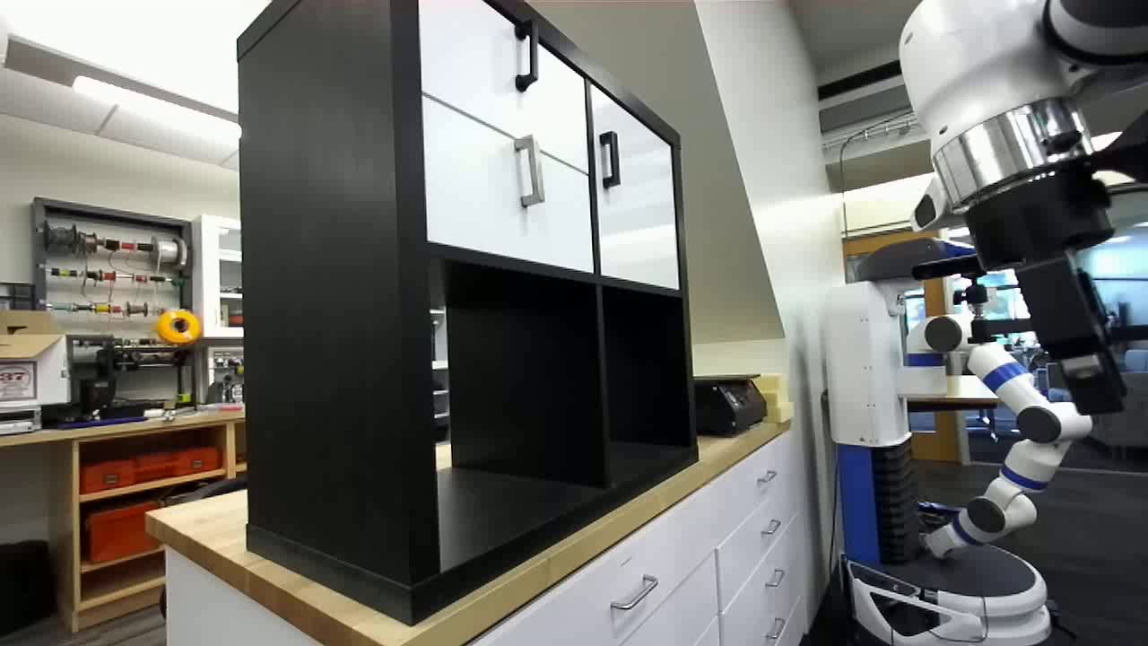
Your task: Open the bottom drawer
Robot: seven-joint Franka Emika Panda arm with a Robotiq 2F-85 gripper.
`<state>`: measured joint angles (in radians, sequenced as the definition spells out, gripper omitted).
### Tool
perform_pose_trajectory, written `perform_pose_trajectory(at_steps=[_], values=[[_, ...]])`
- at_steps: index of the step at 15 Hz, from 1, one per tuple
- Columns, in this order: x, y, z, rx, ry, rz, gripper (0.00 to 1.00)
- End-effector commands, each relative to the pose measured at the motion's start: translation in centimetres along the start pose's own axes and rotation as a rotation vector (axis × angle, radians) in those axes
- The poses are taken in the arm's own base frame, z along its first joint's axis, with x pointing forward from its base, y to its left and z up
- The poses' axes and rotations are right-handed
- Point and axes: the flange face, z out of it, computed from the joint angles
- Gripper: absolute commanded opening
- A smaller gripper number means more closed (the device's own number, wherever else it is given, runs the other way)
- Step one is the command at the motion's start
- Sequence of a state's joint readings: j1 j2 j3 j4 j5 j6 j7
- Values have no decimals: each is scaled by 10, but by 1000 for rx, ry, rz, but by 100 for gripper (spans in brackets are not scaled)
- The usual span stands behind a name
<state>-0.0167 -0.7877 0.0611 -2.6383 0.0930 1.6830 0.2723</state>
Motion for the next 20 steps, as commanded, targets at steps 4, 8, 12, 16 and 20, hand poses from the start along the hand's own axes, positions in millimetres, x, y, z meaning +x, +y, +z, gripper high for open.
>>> perform_pose_trajectory(at_steps=[4, 8, 12, 16, 20], values=[[0, 0, 0, 0, 0, 0, 100], [0, 0, 0, 0, 0, 0, 100], [0, 0, 0, 0, 0, 0, 100], [2, -1, -4, 0, 18, -7, 100], [11, -6, -26, -9, 112, -21, 100]])
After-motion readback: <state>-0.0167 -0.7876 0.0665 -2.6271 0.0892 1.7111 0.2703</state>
